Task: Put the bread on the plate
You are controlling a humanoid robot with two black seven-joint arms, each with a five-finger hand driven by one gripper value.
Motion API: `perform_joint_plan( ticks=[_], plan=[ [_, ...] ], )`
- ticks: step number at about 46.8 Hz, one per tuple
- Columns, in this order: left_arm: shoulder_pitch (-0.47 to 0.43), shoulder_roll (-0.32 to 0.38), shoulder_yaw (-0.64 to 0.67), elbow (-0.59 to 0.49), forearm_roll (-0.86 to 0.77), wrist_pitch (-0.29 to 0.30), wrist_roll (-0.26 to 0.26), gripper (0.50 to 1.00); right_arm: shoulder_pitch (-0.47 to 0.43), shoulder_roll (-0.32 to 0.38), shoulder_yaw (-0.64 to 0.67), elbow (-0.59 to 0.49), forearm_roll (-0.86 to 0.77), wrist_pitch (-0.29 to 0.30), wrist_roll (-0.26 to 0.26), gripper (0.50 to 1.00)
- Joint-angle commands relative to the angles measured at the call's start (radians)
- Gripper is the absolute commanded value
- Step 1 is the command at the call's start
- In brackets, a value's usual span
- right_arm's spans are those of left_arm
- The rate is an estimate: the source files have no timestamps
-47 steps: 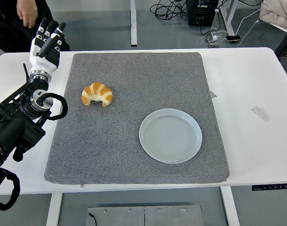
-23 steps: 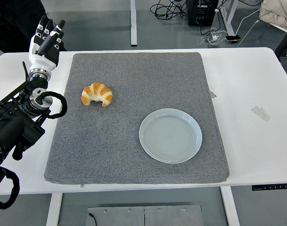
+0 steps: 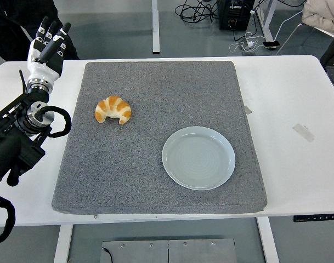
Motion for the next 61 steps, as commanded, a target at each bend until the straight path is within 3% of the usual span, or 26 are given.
perform_joint_plan(
  ticks=[1,14,20,32,46,54,61],
  plan=[
    [-0.002,0.001,0.004,0.0,-0.001,0.0,0.007,0.978,0.0,0.0,0.0,0.0,0.0,0.0,0.0,1.0],
    [-0.007,0.017,0.107,-0.046,0.001,0.008,0.03,0.977,0.0,0.0,0.0,0.0,0.0,0.0,0.0,1.0],
    [-0.001,0.082,0.148,-0.129,0.014,0.013,0.039,0.977,0.0,0.0,0.0,0.0,0.0,0.0,0.0,1.0],
    [-0.043,0.221,0.355,-0.269,0.149,0.005,0.061,0.977,0.0,0.0,0.0,0.0,0.0,0.0,0.0,1.0],
    [-0.077,0.323,0.485,-0.335,0.329,0.011,0.062,0.977,0.0,0.0,0.0,0.0,0.0,0.0,0.001,1.0],
    [-0.109,0.392,0.593,-0.437,0.375,0.059,0.091,0.977,-0.002,0.0,0.0,0.0,0.0,0.0,0.0,1.0],
    [-0.171,0.467,0.703,-0.6,0.478,0.183,0.119,0.977,0.0,0.0,0.0,0.0,0.0,0.0,0.001,1.0]
  ],
)
